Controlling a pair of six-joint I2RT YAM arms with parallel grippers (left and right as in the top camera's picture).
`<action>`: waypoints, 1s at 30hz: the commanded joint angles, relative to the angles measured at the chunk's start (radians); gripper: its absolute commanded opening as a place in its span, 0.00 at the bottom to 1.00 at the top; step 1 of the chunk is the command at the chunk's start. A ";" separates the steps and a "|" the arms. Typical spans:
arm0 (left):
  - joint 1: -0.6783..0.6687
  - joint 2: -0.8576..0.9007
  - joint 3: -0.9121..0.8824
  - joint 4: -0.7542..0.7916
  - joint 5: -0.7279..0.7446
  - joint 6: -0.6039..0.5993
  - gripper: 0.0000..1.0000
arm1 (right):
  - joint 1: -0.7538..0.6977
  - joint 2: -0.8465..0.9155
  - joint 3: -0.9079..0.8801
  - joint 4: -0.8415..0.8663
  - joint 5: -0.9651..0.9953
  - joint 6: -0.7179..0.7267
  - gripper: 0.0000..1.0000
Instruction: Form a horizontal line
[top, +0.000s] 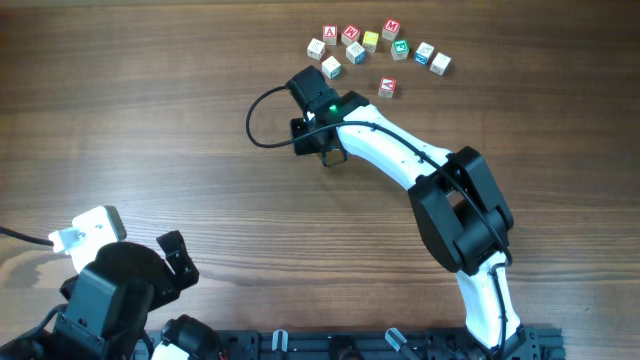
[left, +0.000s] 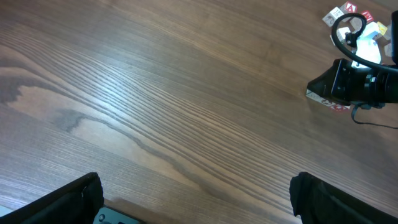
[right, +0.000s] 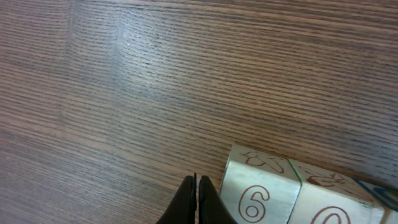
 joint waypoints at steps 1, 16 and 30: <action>0.003 -0.003 -0.002 0.002 -0.013 -0.012 1.00 | -0.005 0.022 0.017 -0.005 0.029 0.012 0.05; 0.004 -0.003 -0.002 0.002 -0.013 -0.012 1.00 | -0.004 0.022 0.019 0.040 0.021 0.004 0.05; 0.003 -0.003 -0.002 0.002 -0.013 -0.012 1.00 | -0.005 0.022 0.019 0.021 0.085 0.061 0.05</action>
